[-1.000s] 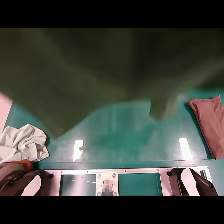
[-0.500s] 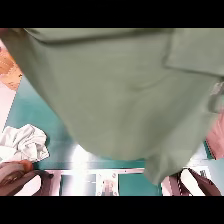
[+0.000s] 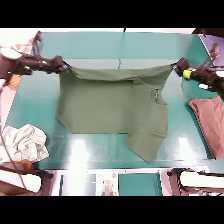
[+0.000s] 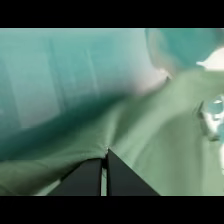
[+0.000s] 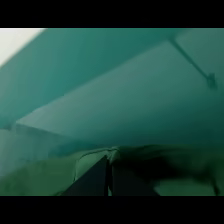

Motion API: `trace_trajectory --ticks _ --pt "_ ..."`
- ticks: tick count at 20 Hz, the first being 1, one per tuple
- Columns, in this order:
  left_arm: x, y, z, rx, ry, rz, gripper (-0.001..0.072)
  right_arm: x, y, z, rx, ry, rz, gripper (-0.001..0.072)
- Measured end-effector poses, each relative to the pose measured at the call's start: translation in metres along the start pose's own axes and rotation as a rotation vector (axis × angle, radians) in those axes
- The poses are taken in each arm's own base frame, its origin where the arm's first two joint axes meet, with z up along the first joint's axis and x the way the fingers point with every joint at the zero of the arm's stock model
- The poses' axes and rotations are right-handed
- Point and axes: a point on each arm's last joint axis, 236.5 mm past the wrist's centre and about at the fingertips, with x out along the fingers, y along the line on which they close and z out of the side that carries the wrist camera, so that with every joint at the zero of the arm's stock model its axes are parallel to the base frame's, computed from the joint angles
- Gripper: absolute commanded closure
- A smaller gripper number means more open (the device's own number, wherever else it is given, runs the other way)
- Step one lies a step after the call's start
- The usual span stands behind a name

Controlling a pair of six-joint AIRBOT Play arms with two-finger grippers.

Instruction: Fold the shirts.

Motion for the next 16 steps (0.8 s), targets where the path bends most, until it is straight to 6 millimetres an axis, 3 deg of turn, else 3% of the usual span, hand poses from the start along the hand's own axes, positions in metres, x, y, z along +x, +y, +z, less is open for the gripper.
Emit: trace_trajectory --ticks 3,4,5,6,7,10,14,16 --pt "0.028 0.026 0.004 -0.014 -0.048 0.039 0.0685 0.031 -0.021 -0.006 0.027 0.028 -0.022 0.07" --pt "0.033 0.029 0.005 -0.011 -0.061 0.047 0.0559 0.037 -0.025 -0.004 0.03 0.026 -0.025 0.0699" --pt "0.036 0.032 0.005 -0.008 -0.067 0.051 0.0219 0.041 -0.026 -0.003 0.03 0.026 -0.025 0.0689" --pt "0.039 0.035 0.004 -0.005 -0.066 0.056 0.0103 0.044 -0.028 -0.002 0.03 0.028 -0.026 0.0566" --pt "0.04 0.036 0.004 -0.008 -0.067 0.057 0.0102 0.045 -0.028 -0.002 0.024 0.032 -0.025 0.0521" --pt "0.027 0.038 0.003 -0.024 -0.044 0.035 0.0101 0.035 -0.034 0.0 0.034 0.068 -0.001 0.0522" --pt "-0.026 0.053 0.002 -0.119 0.033 0.002 0.0102 -0.001 -0.046 -0.001 0.078 0.153 0.061 0.0572" --pt "-0.054 0.064 -0.015 -0.193 0.119 -0.004 0.0102 -0.023 -0.055 -0.014 0.103 0.216 0.078 0.0571"
